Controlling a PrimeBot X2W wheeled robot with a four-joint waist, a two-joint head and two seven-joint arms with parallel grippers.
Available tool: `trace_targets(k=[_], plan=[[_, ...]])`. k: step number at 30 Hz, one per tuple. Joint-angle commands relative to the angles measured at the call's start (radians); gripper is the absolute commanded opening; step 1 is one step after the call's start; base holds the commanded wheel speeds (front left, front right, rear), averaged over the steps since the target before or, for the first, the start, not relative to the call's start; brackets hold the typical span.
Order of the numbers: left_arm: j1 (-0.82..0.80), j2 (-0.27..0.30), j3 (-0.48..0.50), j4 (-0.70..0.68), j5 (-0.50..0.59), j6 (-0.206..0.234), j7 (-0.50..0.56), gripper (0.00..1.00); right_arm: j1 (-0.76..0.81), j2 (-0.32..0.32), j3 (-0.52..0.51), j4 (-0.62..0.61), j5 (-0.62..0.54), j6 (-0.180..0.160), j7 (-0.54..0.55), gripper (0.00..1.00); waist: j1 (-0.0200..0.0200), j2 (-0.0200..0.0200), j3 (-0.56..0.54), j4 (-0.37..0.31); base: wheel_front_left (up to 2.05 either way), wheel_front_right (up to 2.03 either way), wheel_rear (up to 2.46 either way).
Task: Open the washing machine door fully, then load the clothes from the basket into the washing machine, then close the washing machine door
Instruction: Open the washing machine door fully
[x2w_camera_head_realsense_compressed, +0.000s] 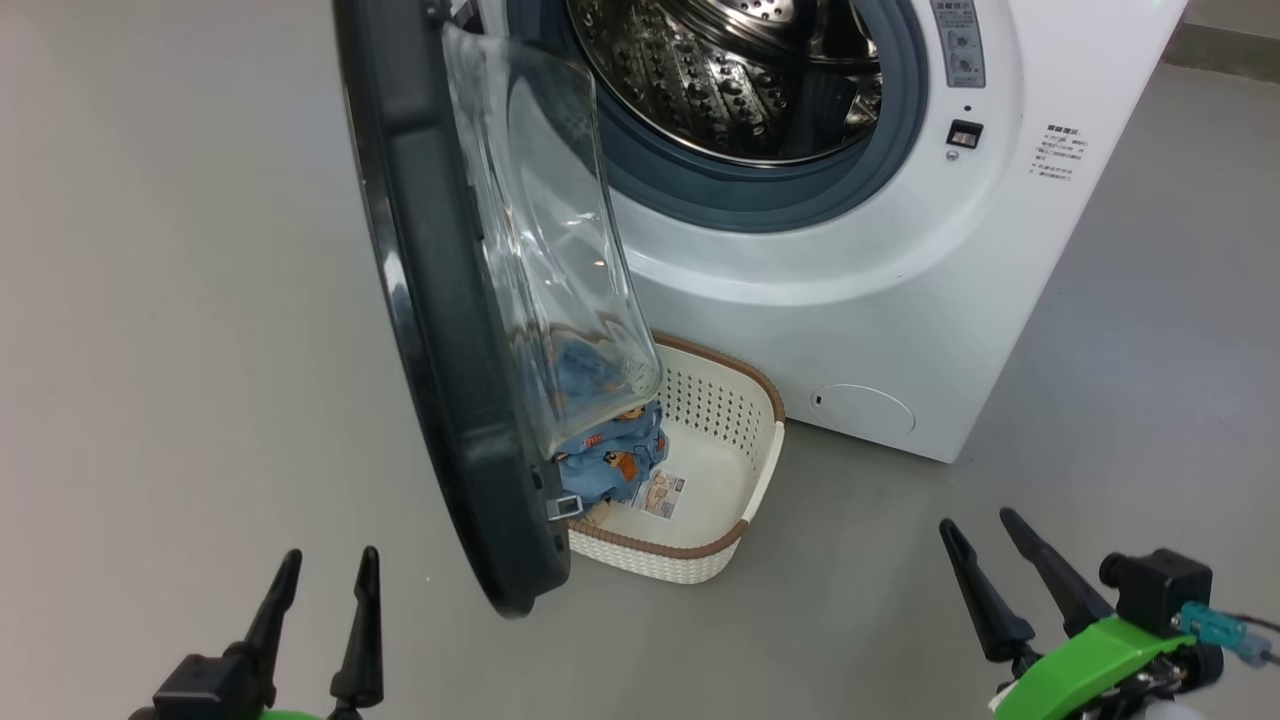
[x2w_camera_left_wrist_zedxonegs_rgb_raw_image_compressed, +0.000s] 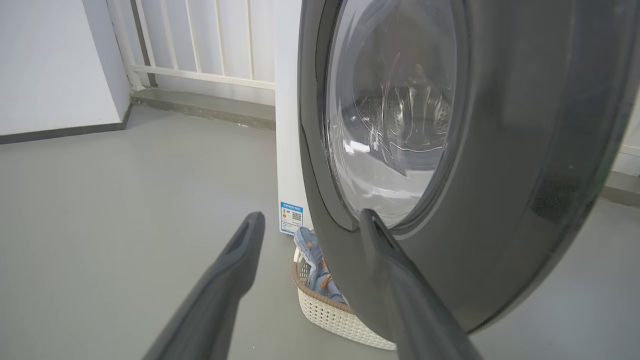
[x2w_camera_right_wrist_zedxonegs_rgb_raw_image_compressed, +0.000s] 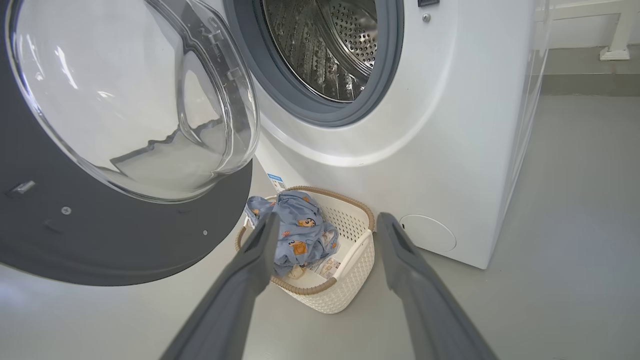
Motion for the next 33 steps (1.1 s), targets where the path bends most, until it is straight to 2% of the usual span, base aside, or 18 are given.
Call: trace_targets(k=[1,7,16,17,19,23,27,33], plan=[[-0.010,0.018,0.032,-0.018,0.008,-0.003,-0.012,1.00,0.013,-0.003,0.008,-0.022,-0.022,0.002,-0.012,1.00,0.0000,0.0000,0.000,0.000,0.00,0.00,0.00],[-0.012,0.018,0.032,-0.012,0.007,-0.003,-0.012,1.00,0.052,0.035,-0.042,-0.009,-0.066,0.002,-0.012,1.00,0.0000,0.0000,0.007,-0.003,0.00,0.00,0.00],[-0.018,0.018,0.036,-0.009,0.012,-0.003,-0.012,1.00,0.052,0.045,-0.059,-0.006,-0.079,0.002,-0.012,1.00,0.0000,0.0000,0.010,-0.008,0.00,0.00,0.00],[-0.022,0.018,0.042,-0.016,0.010,-0.003,-0.012,0.73,0.049,0.046,-0.062,-0.006,-0.081,0.002,-0.012,1.00,0.0000,0.0000,0.009,-0.007,0.00,0.00,0.00],[-0.026,0.018,0.056,-0.034,-0.006,-0.003,-0.012,0.00,0.049,0.048,-0.067,-0.008,-0.084,0.002,-0.012,1.00,0.0000,0.0000,0.008,-0.005,0.00,0.00,0.00],[-0.050,0.018,0.097,-0.114,-0.062,-0.003,-0.012,0.00,0.048,0.049,-0.072,-0.012,-0.084,0.002,-0.012,1.00,0.0000,0.0000,0.009,0.001,0.00,0.00,0.00],[-0.079,0.018,0.110,-0.261,-0.101,-0.002,-0.012,0.00,0.044,0.044,-0.075,-0.017,-0.084,0.002,-0.012,1.00,0.0000,0.0000,0.011,0.001,0.00,0.00,0.00],[-0.082,0.018,-0.003,-0.481,-0.075,0.010,-0.012,0.00,0.031,0.035,-0.081,-0.023,-0.089,0.002,-0.012,1.00,0.0000,0.0000,0.020,-0.006,0.00,0.00,0.00]])
